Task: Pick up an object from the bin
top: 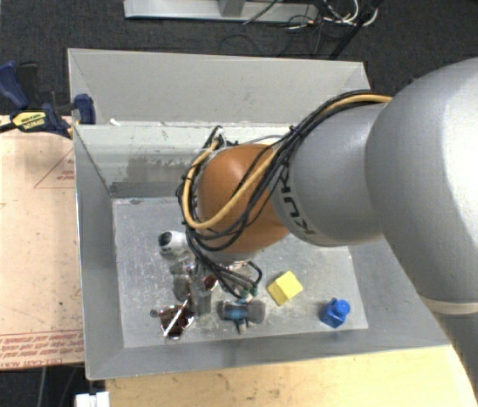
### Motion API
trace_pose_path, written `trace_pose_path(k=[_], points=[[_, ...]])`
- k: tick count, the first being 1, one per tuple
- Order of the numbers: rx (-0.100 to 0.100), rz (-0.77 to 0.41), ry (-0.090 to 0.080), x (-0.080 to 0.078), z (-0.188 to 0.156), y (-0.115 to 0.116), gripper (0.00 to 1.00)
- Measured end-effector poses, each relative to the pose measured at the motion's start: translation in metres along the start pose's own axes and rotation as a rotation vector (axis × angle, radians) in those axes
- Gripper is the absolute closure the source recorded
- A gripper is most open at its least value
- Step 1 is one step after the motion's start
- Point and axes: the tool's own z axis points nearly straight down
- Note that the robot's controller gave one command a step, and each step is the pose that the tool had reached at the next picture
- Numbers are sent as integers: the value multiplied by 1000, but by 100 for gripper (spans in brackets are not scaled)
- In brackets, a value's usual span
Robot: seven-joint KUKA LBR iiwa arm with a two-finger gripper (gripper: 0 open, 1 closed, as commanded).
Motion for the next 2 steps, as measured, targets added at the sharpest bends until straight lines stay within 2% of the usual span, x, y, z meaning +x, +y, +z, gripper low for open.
trace_pose_path(k=[1, 2], points=[[0, 0, 7, 1, -11, 0, 100], [1, 0, 4, 1, -30, 0, 100]])
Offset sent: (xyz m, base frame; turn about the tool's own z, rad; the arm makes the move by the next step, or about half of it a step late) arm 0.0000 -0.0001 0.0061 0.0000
